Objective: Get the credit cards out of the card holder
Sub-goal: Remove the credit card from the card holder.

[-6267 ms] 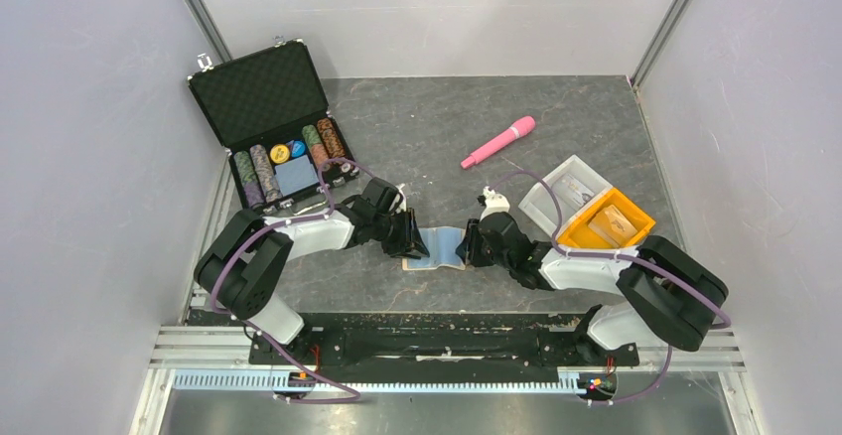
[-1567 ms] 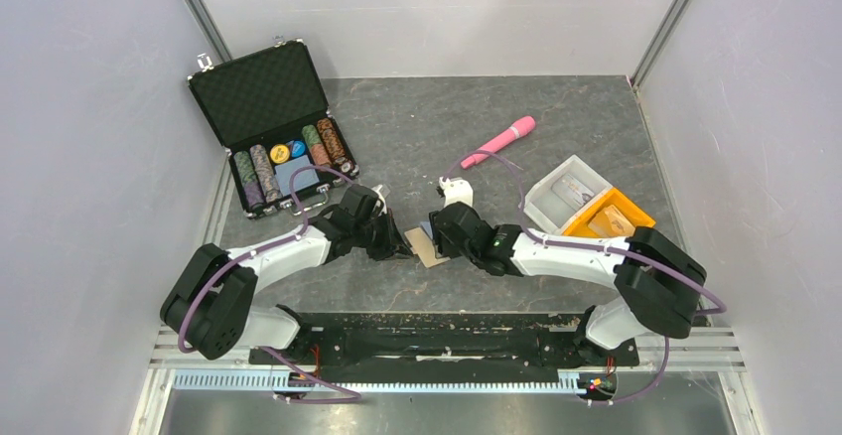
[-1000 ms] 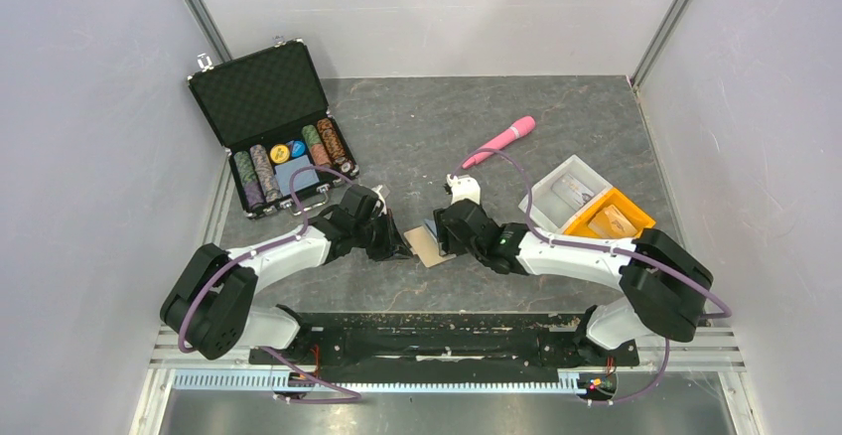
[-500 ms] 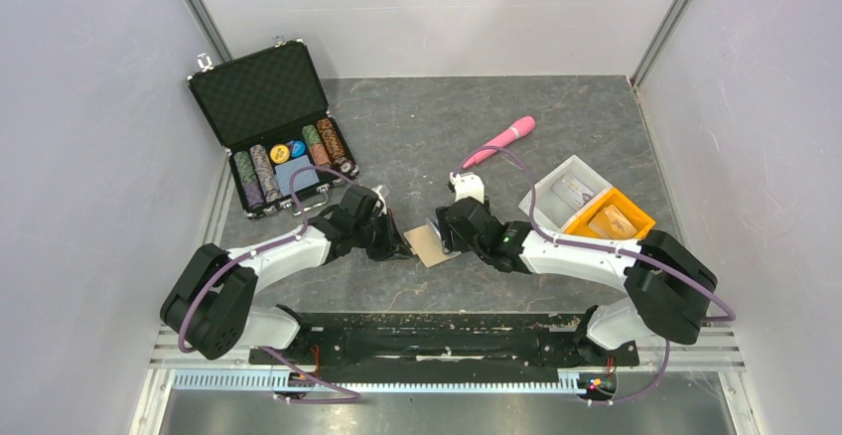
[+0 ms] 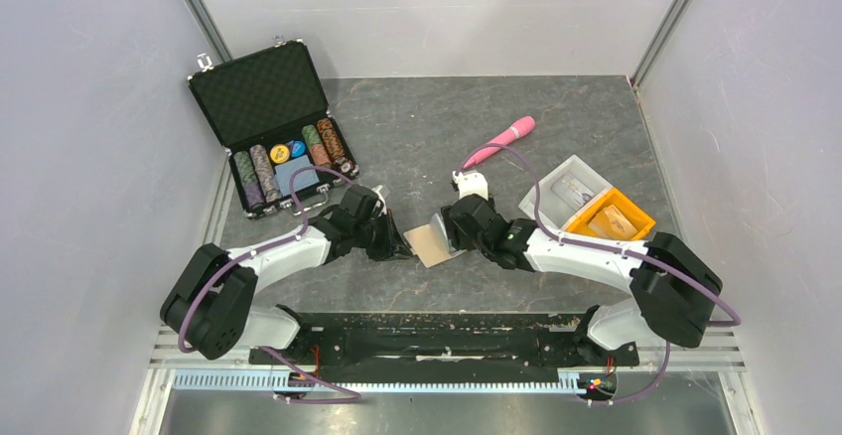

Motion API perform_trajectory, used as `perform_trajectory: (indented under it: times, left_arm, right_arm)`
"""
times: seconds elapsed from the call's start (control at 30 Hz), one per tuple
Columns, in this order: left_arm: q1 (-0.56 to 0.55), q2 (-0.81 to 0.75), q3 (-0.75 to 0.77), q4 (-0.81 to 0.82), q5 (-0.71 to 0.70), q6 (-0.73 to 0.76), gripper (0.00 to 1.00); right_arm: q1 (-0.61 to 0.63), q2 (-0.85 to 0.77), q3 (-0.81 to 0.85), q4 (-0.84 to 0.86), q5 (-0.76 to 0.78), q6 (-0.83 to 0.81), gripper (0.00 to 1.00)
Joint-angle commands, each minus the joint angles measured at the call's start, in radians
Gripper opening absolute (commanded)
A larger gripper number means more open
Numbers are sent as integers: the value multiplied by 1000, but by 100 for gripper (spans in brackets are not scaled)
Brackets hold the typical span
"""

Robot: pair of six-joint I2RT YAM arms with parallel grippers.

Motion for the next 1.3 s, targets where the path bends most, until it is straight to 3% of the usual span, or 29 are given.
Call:
perform_trajectory:
  times: [0.0,0.17,0.27,0.37,0.5,0.67,0.87,1.0,1.27]
  left_arm:
    - [-2,-6,9,6,23,1,2]
    - [-2,1,25,-17,12,11,5]
    - [-2,-9,46,-57,-24,14,20]
    - [-1,-40,70,-113,-80,15,45]
    - [-1,-116,78,-149,-139,3,55]
    - [-2,-129,92,-122,-91,-2,55]
    - [-8,-53,123,-51,-27,-19,50]
    - [-18,16,151,20,30,-36,44]
    - [-55,124,240,46,20,-38,36]
  right_arm:
    - [-1,18,27,74,-69,-22,66]
    - [-6,48,19,138,-155,-38,64]
    - [-6,73,2,234,-320,-34,61]
    - [-5,81,-32,324,-474,-4,55]
    - [-42,36,-37,294,-468,-17,52]
    - [-147,-5,-48,244,-397,-51,53]
    - [-203,55,-15,211,-360,-98,52]
    - [-230,106,7,200,-330,-117,59]
    - [-266,179,37,201,-387,-148,56]
